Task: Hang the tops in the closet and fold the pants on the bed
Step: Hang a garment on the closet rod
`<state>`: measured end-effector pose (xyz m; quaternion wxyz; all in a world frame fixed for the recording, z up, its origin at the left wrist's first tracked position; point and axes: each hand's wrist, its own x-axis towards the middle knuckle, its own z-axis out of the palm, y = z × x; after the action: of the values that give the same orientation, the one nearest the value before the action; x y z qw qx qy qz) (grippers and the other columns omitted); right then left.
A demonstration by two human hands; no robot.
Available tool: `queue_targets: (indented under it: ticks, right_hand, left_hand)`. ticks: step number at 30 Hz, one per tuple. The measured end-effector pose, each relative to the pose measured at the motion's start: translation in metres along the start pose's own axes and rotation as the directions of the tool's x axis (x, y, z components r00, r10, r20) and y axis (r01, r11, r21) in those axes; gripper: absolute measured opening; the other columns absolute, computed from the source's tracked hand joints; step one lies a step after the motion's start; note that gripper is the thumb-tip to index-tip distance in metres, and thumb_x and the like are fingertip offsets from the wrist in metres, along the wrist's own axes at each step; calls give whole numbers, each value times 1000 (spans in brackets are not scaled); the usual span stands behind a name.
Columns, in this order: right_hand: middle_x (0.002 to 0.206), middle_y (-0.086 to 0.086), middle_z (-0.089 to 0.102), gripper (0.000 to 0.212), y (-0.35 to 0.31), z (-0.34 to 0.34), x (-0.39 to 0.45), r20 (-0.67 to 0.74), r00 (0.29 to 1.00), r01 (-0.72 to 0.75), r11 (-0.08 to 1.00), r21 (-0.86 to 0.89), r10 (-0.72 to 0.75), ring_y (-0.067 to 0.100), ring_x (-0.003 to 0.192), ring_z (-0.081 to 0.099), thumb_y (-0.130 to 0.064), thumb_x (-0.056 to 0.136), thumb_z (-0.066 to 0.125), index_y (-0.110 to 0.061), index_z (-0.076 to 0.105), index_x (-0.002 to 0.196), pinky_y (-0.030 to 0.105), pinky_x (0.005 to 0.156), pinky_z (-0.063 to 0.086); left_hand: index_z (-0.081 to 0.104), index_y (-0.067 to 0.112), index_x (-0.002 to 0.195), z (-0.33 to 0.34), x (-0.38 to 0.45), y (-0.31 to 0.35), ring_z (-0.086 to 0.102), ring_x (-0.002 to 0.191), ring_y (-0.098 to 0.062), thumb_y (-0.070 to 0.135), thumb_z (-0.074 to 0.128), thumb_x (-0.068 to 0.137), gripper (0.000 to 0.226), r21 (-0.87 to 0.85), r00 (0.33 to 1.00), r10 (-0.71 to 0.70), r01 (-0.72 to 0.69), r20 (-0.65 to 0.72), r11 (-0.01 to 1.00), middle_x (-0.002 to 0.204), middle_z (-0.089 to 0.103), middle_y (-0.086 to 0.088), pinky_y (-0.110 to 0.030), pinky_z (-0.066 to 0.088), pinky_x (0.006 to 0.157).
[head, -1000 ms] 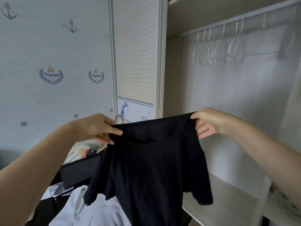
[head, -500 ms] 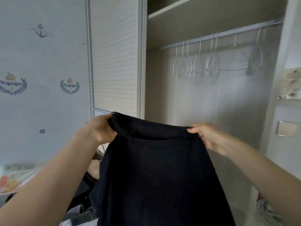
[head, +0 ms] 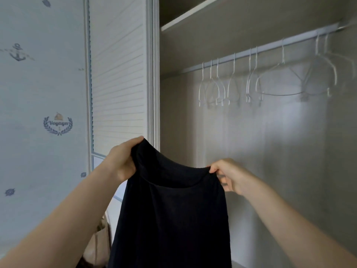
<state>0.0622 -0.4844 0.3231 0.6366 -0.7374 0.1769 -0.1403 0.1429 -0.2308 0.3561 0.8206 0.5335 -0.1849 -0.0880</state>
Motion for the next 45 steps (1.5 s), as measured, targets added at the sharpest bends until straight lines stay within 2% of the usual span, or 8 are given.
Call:
queue_targets:
  ticks: [9, 18, 22, 26, 30, 34, 38, 45]
  right_hand:
    - [82, 3, 70, 16, -48, -15, 92, 248, 969, 18, 987, -158, 22, 20, 72, 65, -29, 84, 62, -14, 68, 86, 29, 68, 54]
    - [79, 9, 63, 10, -157, 11, 161, -169, 882, 388, 881, -271, -441, 20, 69, 61, -10, 87, 55, -5, 62, 93, 30, 67, 57]
    - [100, 22, 64, 25, -203, 14, 198, -392, 703, 460, 800, -385, -593, 30, 81, 65, -12, 88, 49, 2, 60, 106, 39, 81, 58]
    - [113, 20, 61, 28, -240, 15, 235, -483, 560, 359, 722, -591, -674, 36, 107, 60, -15, 92, 47, 3, 59, 109, 29, 76, 45]
    - [113, 21, 58, 30, -258, 22, 269, -401, 691, 274, 731, -625, -601, 31, 95, 58, -21, 96, 47, 1, 56, 115, 36, 79, 50]
    - [93, 13, 54, 13, -259, 24, 291, -389, 797, 292, 859, -421, -462, 24, 71, 48, -22, 94, 47, -10, 49, 98, 29, 62, 40]
    - [76, 0, 55, 17, -260, 24, 303, -435, 819, 251, 915, -316, -375, 17, 67, 47, -25, 96, 43, -17, 51, 109, 27, 57, 38]
    - [70, -3, 48, 31, -270, 22, 303, -407, 824, 428, 904, -9, -394, 13, 57, 39, -14, 100, 31, -18, 53, 78, 36, 66, 46]
  left_hand:
    - [70, 4, 91, 9, 91, 15, 72, 71, -22, 24, 68, 89, 20, 43, 990, 139, -139, 1, 989, 83, 71, -11, -30, 58, 59]
    - [70, 10, 71, 6, 167, 21, 66, 62, -19, 19, 67, 90, 21, 132, 958, 193, -224, 213, 966, 72, 66, -7, -27, 54, 55]
    - [65, -6, 107, 5, 191, 19, 64, 84, -29, 21, 67, 90, 32, 141, 961, 182, -214, 208, 967, 98, 65, -19, -37, 55, 73]
    - [66, -8, 106, -3, 211, 17, 66, 75, -25, 20, 66, 91, 32, 169, 963, 186, -219, 194, 961, 89, 67, -16, -30, 57, 61]
    - [70, -2, 95, -8, 226, 16, 68, 68, -21, 19, 65, 92, 22, 184, 959, 209, -244, 192, 952, 85, 71, -15, -26, 54, 55]
    - [71, 2, 88, -9, 233, 15, 68, 67, -19, 20, 65, 92, 19, 210, 953, 215, -260, 213, 942, 79, 72, -10, -26, 54, 55]
    - [68, 2, 88, -12, 239, 14, 66, 66, -17, 21, 65, 92, 20, 241, 950, 222, -273, 217, 932, 76, 69, -8, -28, 55, 63]
    - [68, -4, 101, -12, 242, 10, 67, 83, -27, 17, 63, 90, 25, 232, 955, 189, -242, 227, 942, 101, 69, -26, -35, 55, 72]
